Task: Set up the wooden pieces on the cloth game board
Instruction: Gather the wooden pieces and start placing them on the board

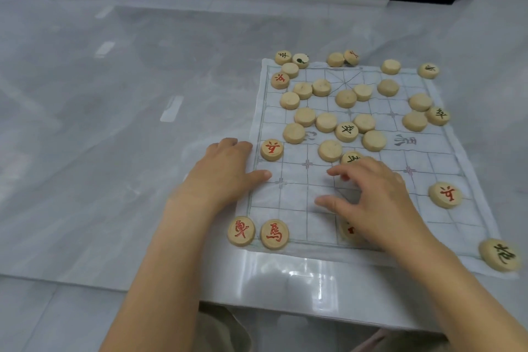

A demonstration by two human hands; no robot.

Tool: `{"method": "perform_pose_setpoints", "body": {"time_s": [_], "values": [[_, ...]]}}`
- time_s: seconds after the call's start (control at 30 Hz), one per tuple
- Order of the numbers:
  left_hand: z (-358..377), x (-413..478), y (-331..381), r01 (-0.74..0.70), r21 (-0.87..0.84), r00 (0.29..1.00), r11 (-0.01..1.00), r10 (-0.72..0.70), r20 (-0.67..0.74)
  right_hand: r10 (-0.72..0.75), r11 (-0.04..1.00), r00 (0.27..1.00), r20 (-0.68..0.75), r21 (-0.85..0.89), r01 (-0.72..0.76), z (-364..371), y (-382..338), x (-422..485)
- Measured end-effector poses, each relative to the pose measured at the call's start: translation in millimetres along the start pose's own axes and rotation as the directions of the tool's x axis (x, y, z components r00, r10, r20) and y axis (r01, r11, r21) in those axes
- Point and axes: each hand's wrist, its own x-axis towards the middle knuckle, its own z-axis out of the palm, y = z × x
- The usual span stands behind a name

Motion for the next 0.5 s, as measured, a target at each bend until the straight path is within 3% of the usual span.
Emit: {"method": "perform_pose_setpoints", "body": {"time_s": [0.13, 0.37, 0.43, 0.5], "values": [[1, 1, 3, -0.01, -0.002, 1.0, 1.0, 0.01, -0.013, 0.068, 0.995, 0.992, -0.107, -0.067, -0.075, -17, 18, 39], [2, 5, 5, -0.009, -0.008, 0.999, 1.0, 0.008, -0.051, -0.041, 0.924, 0.988, 0.147, -0.371, 0.093, -8, 11, 75], [1, 7, 5, -0.002, -0.002, 0.998, 1.0, 0.002, -0.058, -0.079, 0.916, 0.986, 0.148, -0.379, 0.13, -7, 13, 74], [1, 7, 6, 0.0, 0.008, 0.997, 1.0, 0.0, -0.076, -0.154, 0.963, 0.984, 0.086, -0.21, 0.17, -7, 16, 68]]}}
